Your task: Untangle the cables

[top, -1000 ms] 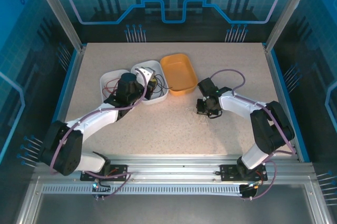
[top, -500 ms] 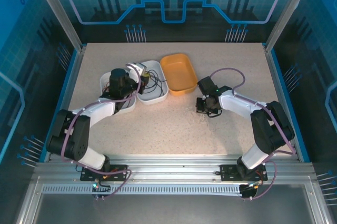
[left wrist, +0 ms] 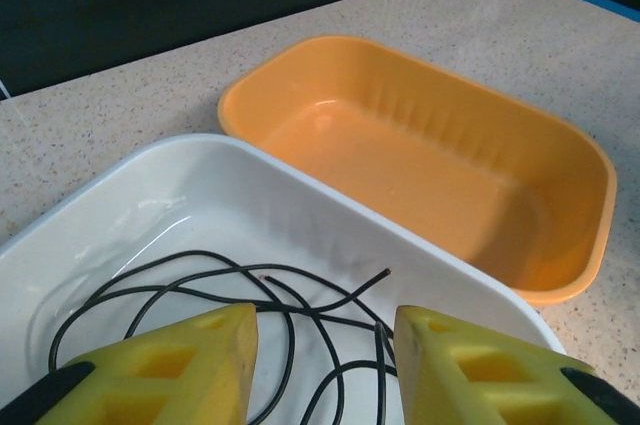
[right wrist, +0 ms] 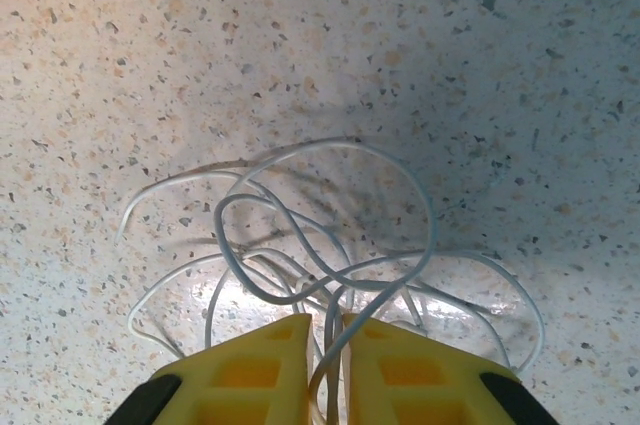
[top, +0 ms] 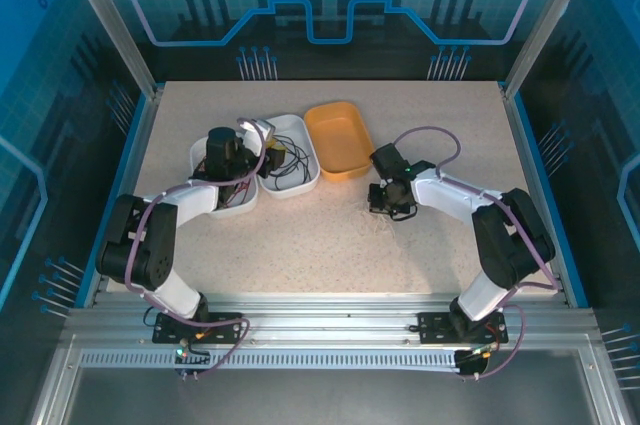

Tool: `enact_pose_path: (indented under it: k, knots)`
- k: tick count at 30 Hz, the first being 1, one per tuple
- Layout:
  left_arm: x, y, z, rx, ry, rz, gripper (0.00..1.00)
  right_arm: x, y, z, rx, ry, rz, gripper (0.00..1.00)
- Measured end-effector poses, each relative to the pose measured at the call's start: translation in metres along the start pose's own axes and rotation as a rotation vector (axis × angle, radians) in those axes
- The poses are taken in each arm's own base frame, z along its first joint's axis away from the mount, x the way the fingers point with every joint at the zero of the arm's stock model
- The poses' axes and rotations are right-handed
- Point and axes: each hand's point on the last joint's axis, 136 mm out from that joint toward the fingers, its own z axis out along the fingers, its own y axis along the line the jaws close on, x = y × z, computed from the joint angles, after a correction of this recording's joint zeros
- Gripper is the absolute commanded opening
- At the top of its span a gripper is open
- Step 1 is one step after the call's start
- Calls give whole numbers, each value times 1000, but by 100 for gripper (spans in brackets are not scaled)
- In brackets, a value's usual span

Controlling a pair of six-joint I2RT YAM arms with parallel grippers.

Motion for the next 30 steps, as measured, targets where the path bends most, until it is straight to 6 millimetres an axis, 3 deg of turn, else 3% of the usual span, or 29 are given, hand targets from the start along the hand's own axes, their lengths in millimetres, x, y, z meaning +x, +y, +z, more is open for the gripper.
enact_pose_path:
  k: [6, 8, 9, 18, 23, 30]
  knots:
    - [0, -2, -1, 10, 6, -41, 61, 1, 1, 0, 3, 3, -5, 19]
    - [-2, -4, -5, 10, 10, -60, 80, 2, 0, 0, 7, 5, -4, 20]
    - [-5, -5, -7, 8, 7, -71, 98, 2, 0, 0, 9, 6, -5, 21]
    - [-59, -15, -44, 1, -117, -200, 99, 2, -2, -8, 23, -9, -14, 28]
    - [-65, -29, -63, -9, -125, -270, 99, -2, 2, -20, 11, -49, -25, 33]
    - [-57, -99, -72, 5, -65, -219, 99, -4, -2, -29, 21, -89, -20, 41]
